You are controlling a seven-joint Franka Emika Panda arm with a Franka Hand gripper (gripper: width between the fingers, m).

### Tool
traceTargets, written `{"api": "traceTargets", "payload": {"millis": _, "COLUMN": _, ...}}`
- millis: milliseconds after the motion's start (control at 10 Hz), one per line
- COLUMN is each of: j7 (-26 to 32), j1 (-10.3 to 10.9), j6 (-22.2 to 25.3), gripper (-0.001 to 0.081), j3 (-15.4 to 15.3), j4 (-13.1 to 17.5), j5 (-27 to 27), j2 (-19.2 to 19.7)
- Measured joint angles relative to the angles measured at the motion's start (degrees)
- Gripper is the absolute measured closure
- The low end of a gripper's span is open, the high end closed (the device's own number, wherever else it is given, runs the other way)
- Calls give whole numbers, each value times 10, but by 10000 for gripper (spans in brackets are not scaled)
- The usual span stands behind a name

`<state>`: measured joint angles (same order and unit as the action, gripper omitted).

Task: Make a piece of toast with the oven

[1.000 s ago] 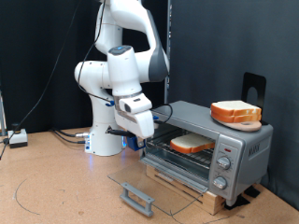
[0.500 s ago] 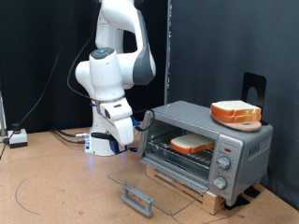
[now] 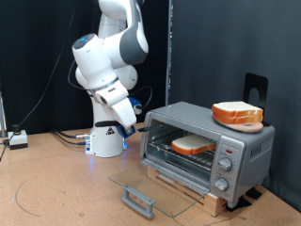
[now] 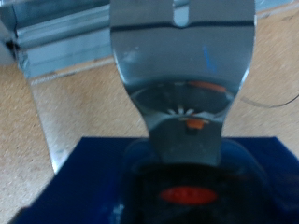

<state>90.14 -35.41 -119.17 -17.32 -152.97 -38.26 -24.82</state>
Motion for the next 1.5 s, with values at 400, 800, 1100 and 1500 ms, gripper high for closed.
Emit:
{"api": "traceTargets", "payload": {"millis": 400, "j7": 5, "j1": -1, "j6": 71, "gripper": 411, "j3": 28, "j4": 20, "j5": -4, "j2": -63}}
{"api": "traceTargets", "payload": {"millis": 800, "j7": 57, "j1": 31, "j6": 135, "gripper": 411, "j3": 26, "j4": 17, "j5": -25, "j2": -63}}
{"api": "traceTargets", "payload": {"millis": 1100, "j7": 88, "j1": 75, "j6": 187, "gripper": 411, "j3": 13, "j4": 13, "j5": -25, "j2": -86}}
{"api": "traceTargets", "payload": {"millis": 1500, "j7": 53, "j1": 113, "j6": 211, "gripper": 411, "j3": -26, "j4": -4, "j5": -58, "j2": -140}}
